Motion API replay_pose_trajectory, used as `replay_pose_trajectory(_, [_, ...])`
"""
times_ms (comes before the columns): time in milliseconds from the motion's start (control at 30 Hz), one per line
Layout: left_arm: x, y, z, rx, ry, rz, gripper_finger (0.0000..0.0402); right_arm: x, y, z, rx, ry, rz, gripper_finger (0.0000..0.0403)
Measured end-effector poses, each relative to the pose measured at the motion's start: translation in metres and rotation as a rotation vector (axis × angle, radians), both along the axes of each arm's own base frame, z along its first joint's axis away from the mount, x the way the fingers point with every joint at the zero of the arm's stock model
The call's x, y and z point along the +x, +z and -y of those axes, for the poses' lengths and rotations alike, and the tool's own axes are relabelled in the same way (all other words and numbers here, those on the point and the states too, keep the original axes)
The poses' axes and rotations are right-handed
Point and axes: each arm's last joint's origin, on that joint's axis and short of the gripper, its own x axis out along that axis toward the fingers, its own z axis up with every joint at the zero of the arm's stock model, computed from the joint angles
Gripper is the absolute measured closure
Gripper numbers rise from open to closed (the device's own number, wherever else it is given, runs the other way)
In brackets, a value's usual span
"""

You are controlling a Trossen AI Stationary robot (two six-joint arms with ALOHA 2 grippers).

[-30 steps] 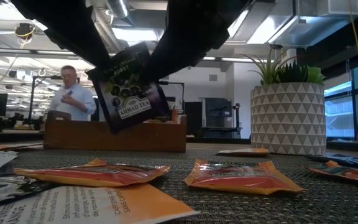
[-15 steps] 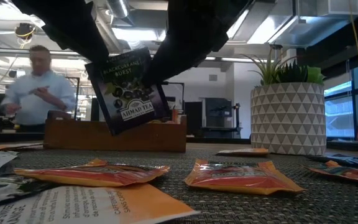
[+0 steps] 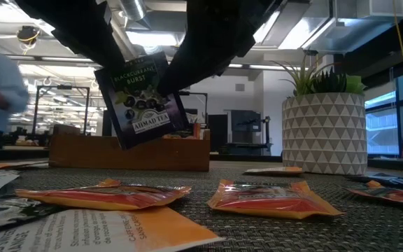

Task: Pick & Place Tea
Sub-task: Put the violet tea bag to the left section of the wooden organizer

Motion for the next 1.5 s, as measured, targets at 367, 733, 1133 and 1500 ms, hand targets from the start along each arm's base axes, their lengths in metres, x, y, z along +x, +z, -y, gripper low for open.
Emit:
replay_pose_trajectory(367, [-0.001,-0.001,-0.001,0.039,-0.012,-0.015,0.0351,0.002,0.002,-0.002,0.017,0.033,0.025,0.0392])
replay_pose_trajectory(733, [0.004,-0.001,-0.009,0.04,-0.031,-0.038,0.0398,0.002,0.002,-0.003,-0.001,0.101,0.022,0.0375])
replay_pose_trajectory(1133, [-0.001,0.015,-0.03,-0.007,-0.028,-0.094,0.0398,-0.06,0.017,0.008,0.031,0.077,-0.047,0.0304])
replay_pose_trajectory(1500, [-0.045,0.078,-0.099,0.039,0.067,-0.232,0.0398,-0.102,0.039,0.02,0.084,0.079,0.122,0.0307])
